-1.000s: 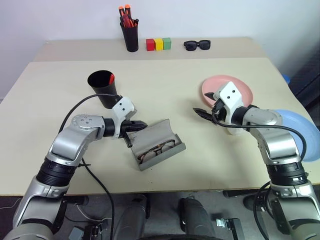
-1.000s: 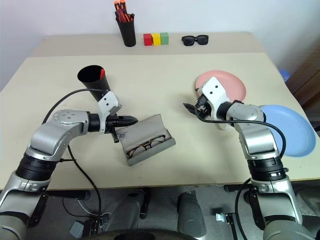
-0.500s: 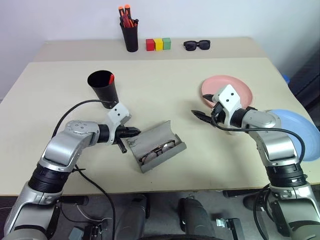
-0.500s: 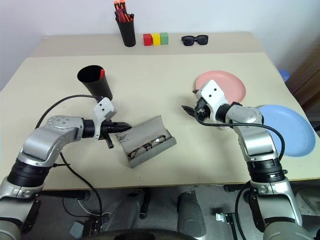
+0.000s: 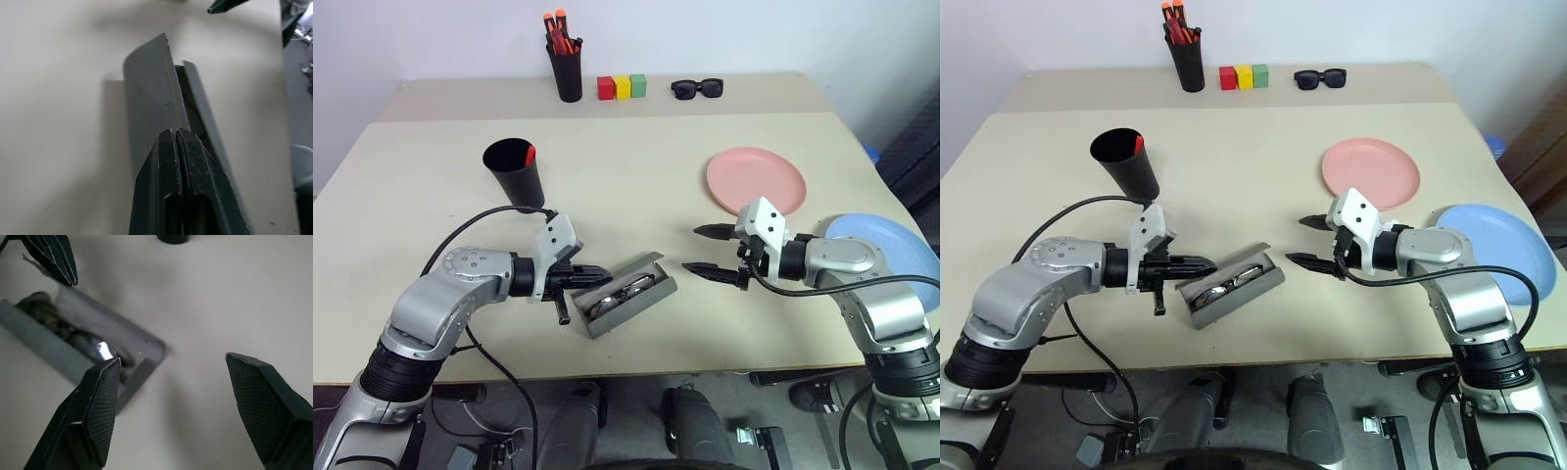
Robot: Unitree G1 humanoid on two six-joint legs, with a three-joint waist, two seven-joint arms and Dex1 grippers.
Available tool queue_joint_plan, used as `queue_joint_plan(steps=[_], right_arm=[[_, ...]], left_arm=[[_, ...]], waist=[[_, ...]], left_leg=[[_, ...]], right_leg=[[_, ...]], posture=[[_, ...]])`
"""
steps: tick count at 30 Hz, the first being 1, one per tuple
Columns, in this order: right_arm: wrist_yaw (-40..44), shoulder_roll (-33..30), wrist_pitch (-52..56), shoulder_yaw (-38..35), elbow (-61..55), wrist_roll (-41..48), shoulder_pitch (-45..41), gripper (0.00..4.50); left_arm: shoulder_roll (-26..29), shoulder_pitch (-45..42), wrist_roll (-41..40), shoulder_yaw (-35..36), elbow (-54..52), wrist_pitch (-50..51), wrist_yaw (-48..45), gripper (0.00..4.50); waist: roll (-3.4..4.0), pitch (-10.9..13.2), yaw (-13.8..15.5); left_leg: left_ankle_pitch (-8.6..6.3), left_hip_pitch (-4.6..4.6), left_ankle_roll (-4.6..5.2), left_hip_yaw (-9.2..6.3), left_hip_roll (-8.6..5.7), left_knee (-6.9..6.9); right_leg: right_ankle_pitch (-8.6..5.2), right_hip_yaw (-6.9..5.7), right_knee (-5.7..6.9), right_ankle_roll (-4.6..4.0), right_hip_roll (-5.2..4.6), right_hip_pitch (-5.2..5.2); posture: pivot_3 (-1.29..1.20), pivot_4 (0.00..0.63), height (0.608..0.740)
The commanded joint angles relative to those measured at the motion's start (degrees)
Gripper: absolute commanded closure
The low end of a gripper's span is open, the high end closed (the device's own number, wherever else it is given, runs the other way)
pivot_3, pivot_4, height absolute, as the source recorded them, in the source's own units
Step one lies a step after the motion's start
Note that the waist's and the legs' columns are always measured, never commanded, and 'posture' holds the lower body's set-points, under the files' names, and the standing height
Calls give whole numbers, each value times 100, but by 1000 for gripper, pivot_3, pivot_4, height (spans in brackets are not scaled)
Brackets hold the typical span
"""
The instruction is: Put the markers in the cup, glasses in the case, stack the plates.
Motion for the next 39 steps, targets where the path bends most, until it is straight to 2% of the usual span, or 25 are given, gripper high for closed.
queue_joint_plan(steps=[1, 10, 19, 25, 28, 33, 34, 39], right_arm=[[-20, -51, 30, -113, -246, 148, -56, 998], [-410, -17, -168, -36, 281, -311, -445, 998], [-1855, 80, -668, 395, 2217, -1966, -1311, 998], [-2290, 344, -1058, 690, 3414, -2572, -1773, 998], [-2282, 499, -1145, 703, 3642, -2602, -1918, 1889], [-2261, 617, -1240, 736, 3700, -2687, -2020, 4265], [-2274, 615, -1278, 738, 3697, -2717, -2026, 4391], [-2287, 495, -1304, 631, 3345, -2781, -1954, 4391]], left_arm=[[114, 109, 35, -205, -281, -1, 7, 4480], [253, 250, 262, -539, -326, -288, 45, 4480], [-573, 387, -120, 561, -103, -1125, 410, 4480], [-508, 898, -106, 627, -331, -1204, 452, 4480], [-541, 970, -104, 610, -406, -1194, 548, 4500], [-636, 981, -116, 574, -455, -1172, 704, 4500], [-655, 981, -120, 573, -461, -1169, 729, 4500], [-767, 982, -156, 606, -444, -1206, 840, 4500]], waist=[[0, 0, 5], [0, 0, 11], [0, 0, 7], [4, -2, -26], [4, -2, -16], [4, -2, 3], [4, -2, 3], [5, -1, -8]], left_leg=[[0, 0, 0, 0, 0, 0], [0, -1, 0, 1, 0, 1], [0, -2, -1, 3, -5, 2], [1, 1, -1, 15, -9, -3], [1, 0, 0, 17, -9, -1], [1, 0, 0, 15, -11, 2], [1, 0, 0, 15, -11, 2], [1, 1, 0, 16, -12, 1]], right_leg=[[0, 0, 0, 0, 0, 0], [-1, 0, -5, -2, -1, 1], [1, 1, -4, 0, -1, -1], [4, 4, -3, 4, 1, -3], [10, 4, -3, 16, 3, -2], [12, 4, -3, 18, 3, 0], [12, 4, -3, 18, 3, 0], [12, 4, -3, 19, 4, 0]], posture=[[0, 150, 740], [0, 150, 740], [0, 150, 740], [0, 150, 740], [0, 150, 740], [0, 150, 740], [0, 150, 740], [0, 150, 740]])
